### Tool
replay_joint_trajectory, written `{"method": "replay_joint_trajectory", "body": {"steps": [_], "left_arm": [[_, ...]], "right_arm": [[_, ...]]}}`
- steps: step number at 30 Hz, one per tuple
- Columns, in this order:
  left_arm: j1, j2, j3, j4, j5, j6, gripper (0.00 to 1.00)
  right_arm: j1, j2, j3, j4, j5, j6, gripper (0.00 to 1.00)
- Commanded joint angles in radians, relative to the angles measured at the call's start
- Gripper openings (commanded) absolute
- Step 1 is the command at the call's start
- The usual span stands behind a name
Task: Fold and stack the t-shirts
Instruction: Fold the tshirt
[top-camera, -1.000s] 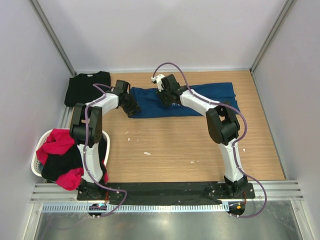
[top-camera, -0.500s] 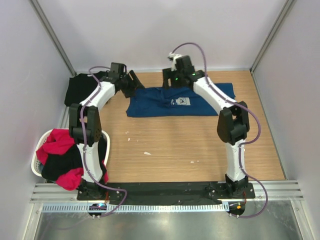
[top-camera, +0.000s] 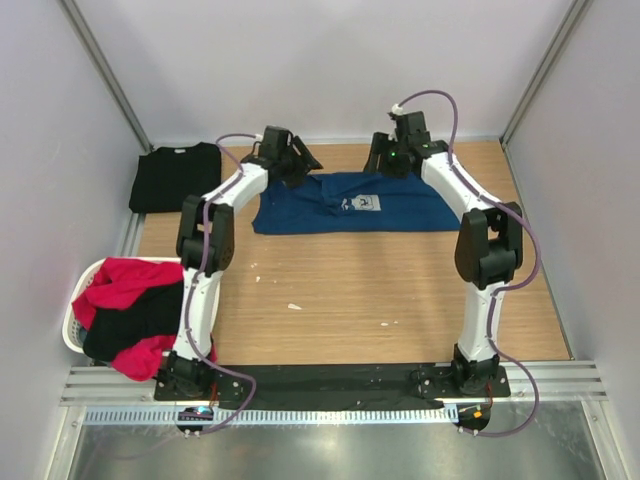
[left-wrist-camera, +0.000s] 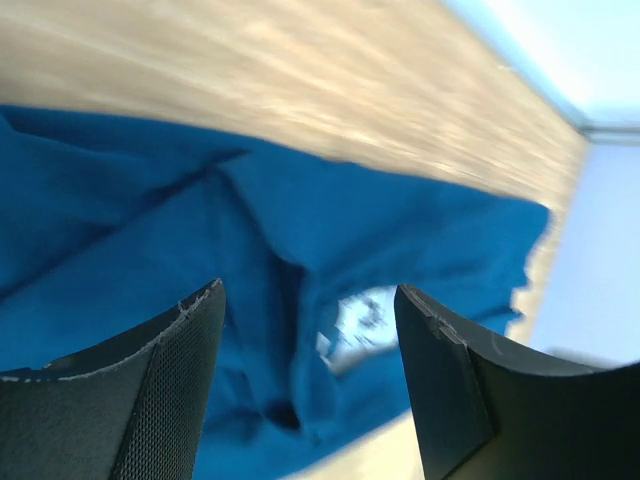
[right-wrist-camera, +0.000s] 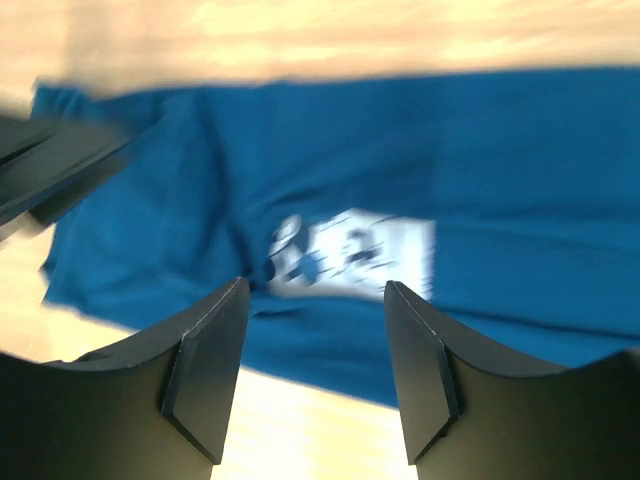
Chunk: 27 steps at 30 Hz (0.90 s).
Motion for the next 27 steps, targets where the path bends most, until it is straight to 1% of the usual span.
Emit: {"method": "replay_joint_trajectory", "body": {"steps": [1, 4, 11, 15, 18, 23, 26, 27], "left_arm": [[0.015, 0.064, 0.085, 0.033, -0.068, -0.052, 0.7], [0.015, 0.11, 0.137, 0.034, -0.086, -0.047, 0.69], [0.017, 0.182, 0.194, 0.042, -0.094, -0.05, 0.65], [0.017, 0.19, 0.188, 0.056, -0.086, -0.06, 0.61], [0.017, 0.193, 0.185, 0.056, -0.083, -0.061, 0.6], [0.017, 0.2, 0.183, 0.073, -0.062, -0.081, 0.6], [0.017, 0.214, 0.185, 0.082, -0.059, -0.093, 0.57], [0.015, 0.219, 0.185, 0.083, -0.054, -0.096, 0.55]], "right_arm": [[0.088, -0.044, -0.013, 0.058, -0.082, 0.031, 0.62], [0.164, -0.022, 0.011, 0.049, -0.026, -0.012, 0.62], [0.226, 0.042, 0.063, 0.038, 0.021, -0.012, 0.61], [0.231, 0.058, 0.074, 0.021, 0.075, -0.011, 0.61], [0.231, 0.07, 0.096, 0.006, 0.129, -0.005, 0.61], [0.231, 0.087, 0.129, -0.012, 0.135, -0.003, 0.61], [0.231, 0.096, 0.137, -0.018, 0.135, -0.008, 0.61], [0.231, 0.099, 0.139, -0.025, 0.133, -0.012, 0.61]]}}
